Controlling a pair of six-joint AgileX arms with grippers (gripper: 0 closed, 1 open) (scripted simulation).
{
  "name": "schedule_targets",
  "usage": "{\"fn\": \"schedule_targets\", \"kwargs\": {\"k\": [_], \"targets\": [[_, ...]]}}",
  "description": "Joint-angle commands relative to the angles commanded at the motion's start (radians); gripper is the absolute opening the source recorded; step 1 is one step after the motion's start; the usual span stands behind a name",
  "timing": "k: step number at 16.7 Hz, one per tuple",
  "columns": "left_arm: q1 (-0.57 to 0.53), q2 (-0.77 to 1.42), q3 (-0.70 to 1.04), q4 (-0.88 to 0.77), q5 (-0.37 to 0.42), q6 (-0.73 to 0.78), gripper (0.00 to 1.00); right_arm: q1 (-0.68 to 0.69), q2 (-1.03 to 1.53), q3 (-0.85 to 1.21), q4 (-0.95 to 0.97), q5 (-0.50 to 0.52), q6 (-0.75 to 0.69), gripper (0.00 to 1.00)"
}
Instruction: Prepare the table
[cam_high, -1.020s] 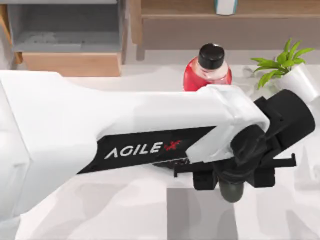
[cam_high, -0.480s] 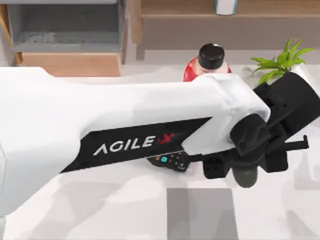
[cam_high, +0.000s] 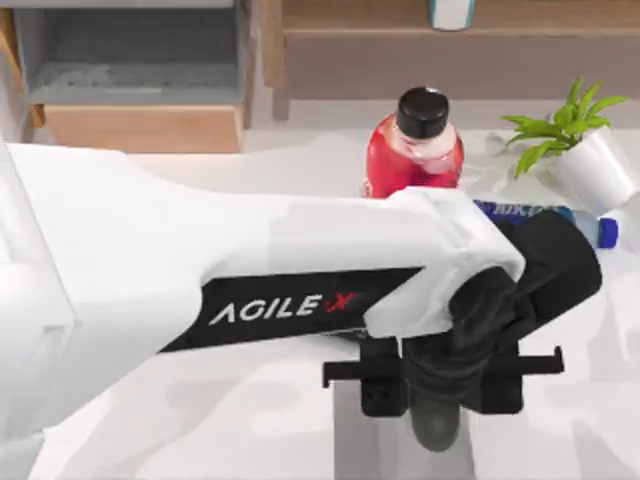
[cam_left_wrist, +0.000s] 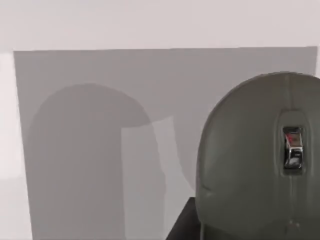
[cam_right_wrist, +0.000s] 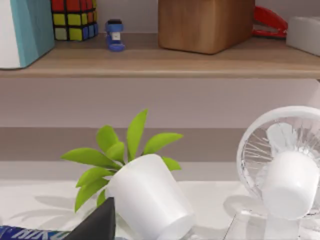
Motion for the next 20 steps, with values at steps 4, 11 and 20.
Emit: {"fn": "schedule_targets", "kwargs": {"k": [4,11,20], "targets": [[0.0,0.034,-0.041,-0.027,0.011,0.005,0.0,0.0,0.0,0.0,0.0,0.0,0.0,1.0],[0.0,0.034,-0.041,-0.027,0.011,0.005,0.23,0.0,0.0,0.0,0.0,0.0,0.0,1.0],[0.0,0.034,-0.041,-0.027,0.011,0.005,0.9,0.0,0.0,0.0,0.0,0.0,0.0,1.0]]}}
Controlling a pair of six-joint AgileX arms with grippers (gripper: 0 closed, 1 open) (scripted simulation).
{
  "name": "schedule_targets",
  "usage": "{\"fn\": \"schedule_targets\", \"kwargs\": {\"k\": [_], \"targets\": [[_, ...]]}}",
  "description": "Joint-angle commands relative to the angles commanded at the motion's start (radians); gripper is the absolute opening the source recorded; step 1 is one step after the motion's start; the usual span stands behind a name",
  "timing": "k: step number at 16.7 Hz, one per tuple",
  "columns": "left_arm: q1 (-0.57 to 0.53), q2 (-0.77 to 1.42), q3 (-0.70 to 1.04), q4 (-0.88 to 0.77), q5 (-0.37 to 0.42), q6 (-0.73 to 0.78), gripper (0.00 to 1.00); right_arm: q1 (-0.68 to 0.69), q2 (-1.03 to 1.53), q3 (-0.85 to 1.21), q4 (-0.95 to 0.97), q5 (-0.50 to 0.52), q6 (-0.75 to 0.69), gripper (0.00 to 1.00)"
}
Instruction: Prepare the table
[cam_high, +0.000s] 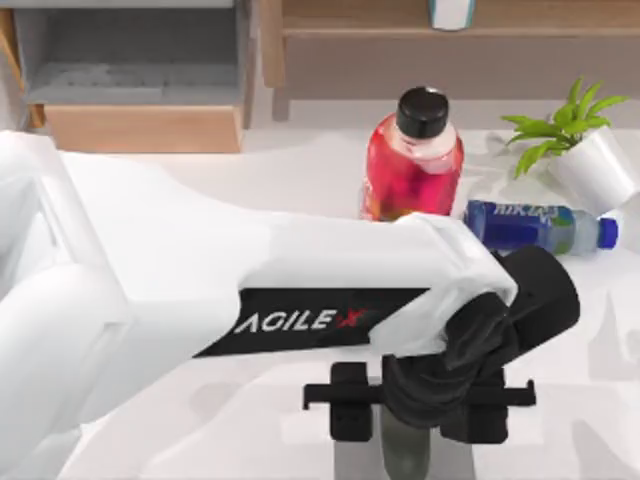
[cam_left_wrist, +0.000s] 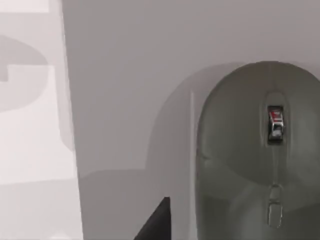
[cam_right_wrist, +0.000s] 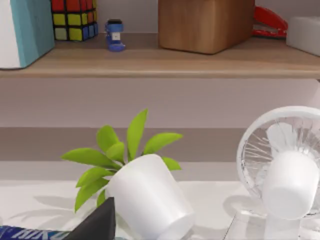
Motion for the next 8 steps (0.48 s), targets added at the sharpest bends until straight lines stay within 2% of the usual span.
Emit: {"fn": "schedule_targets", "kwargs": {"k": [1,2,8], "targets": [[0.0,0.0,0.0,0.0,0.0,0.0,0.98,0.0,0.0,0.0,0.0,0.0,0.0,1.0],[0.0,0.0,0.0,0.0,0.0,0.0,1.0,0.0,0.0,0.0,0.0,0.0,0.0,1.0],[0.0,0.0,0.0,0.0,0.0,0.0,1.0,0.0,0.0,0.0,0.0,0.0,0.0,1.0]]}}
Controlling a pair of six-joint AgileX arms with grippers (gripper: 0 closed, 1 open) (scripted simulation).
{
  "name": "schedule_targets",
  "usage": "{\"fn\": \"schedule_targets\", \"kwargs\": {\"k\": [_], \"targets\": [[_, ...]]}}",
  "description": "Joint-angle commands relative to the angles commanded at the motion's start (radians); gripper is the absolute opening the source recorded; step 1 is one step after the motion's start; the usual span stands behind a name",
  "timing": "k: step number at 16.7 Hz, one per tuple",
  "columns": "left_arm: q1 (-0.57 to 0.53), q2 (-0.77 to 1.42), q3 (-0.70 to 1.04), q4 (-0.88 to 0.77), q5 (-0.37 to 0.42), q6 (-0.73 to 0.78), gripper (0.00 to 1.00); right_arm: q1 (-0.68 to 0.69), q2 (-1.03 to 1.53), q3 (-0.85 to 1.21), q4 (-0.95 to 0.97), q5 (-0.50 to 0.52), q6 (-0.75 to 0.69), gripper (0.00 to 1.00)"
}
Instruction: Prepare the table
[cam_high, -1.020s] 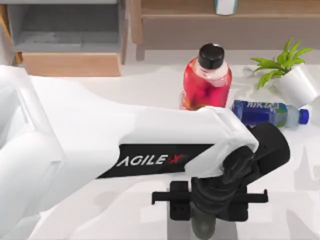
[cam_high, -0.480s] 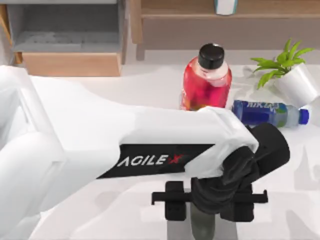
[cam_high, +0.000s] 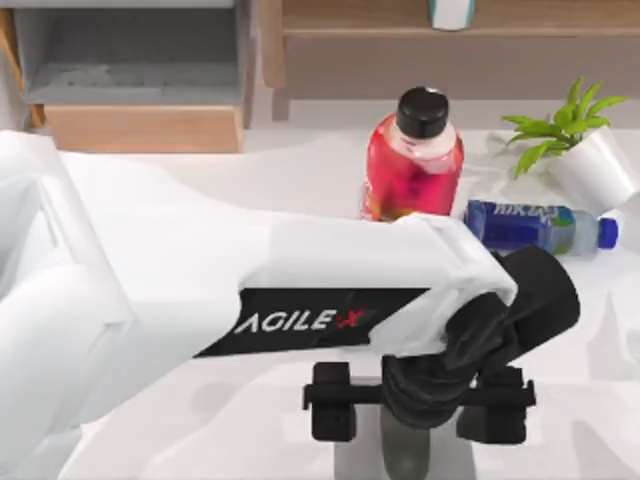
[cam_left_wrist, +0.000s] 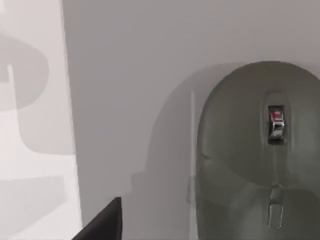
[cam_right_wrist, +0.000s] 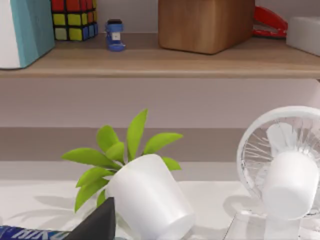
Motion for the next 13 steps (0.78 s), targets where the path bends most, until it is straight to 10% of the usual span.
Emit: {"fn": "schedule_targets", "kwargs": {"k": [6,13], "targets": [[0.021,-0.026,-0.029,0.036,0.044,0.041,1.0,0.0,0.0,0.0,0.0,0.0,0.0,1.0],[0.215,-0.187,-0.212,0.36,0.3,0.361,1.0,0.0,0.0,0.0,0.0,0.0,0.0,1.0]]}}
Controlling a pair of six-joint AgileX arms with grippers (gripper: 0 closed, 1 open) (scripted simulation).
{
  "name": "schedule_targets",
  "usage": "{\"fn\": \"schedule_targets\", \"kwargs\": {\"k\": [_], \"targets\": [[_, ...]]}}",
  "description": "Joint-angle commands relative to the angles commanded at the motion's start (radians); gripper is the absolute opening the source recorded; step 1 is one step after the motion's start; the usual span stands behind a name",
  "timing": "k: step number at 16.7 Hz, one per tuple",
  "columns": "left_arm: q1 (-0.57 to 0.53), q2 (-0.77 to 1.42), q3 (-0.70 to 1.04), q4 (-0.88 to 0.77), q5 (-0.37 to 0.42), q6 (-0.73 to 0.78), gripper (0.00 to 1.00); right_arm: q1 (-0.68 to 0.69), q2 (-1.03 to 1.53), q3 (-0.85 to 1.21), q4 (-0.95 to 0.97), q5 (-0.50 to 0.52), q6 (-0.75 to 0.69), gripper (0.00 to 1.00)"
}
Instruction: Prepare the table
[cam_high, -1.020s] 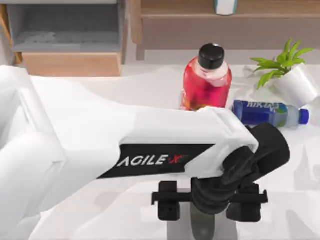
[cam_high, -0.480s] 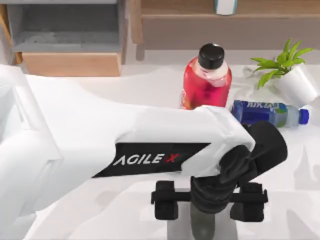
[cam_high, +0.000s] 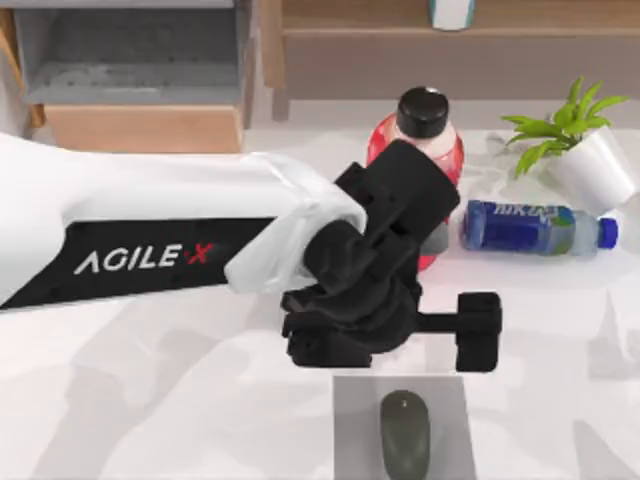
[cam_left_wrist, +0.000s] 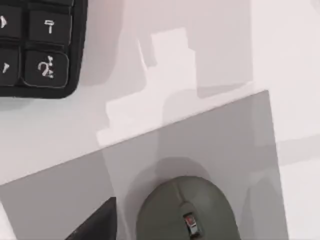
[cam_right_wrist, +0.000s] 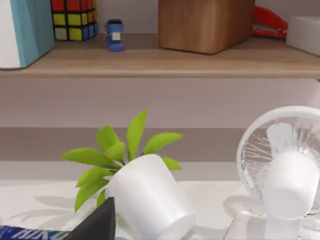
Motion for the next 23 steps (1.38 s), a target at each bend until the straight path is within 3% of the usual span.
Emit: {"fn": "schedule_targets", "kwargs": {"k": [8,16,20,23], "targets": [[0.479,-0.08,-0.357,0.707,0.297,0.708,1.0,0.0,0.0,0.0,0.0,0.0,0.0,1.0],[1.083,-0.072,-0.716,1.529,0.518,1.658,1.0,0.0,0.0,0.0,0.0,0.0,0.0,1.0],[1.38,-0.02,-0.828,1.855,0.584,2.027,1.0,0.0,0.0,0.0,0.0,0.0,0.0,1.0],[1.528,0.054,-0.831,2.004,0.579,2.197,1.0,0.0,0.0,0.0,0.0,0.0,0.0,1.0]]}}
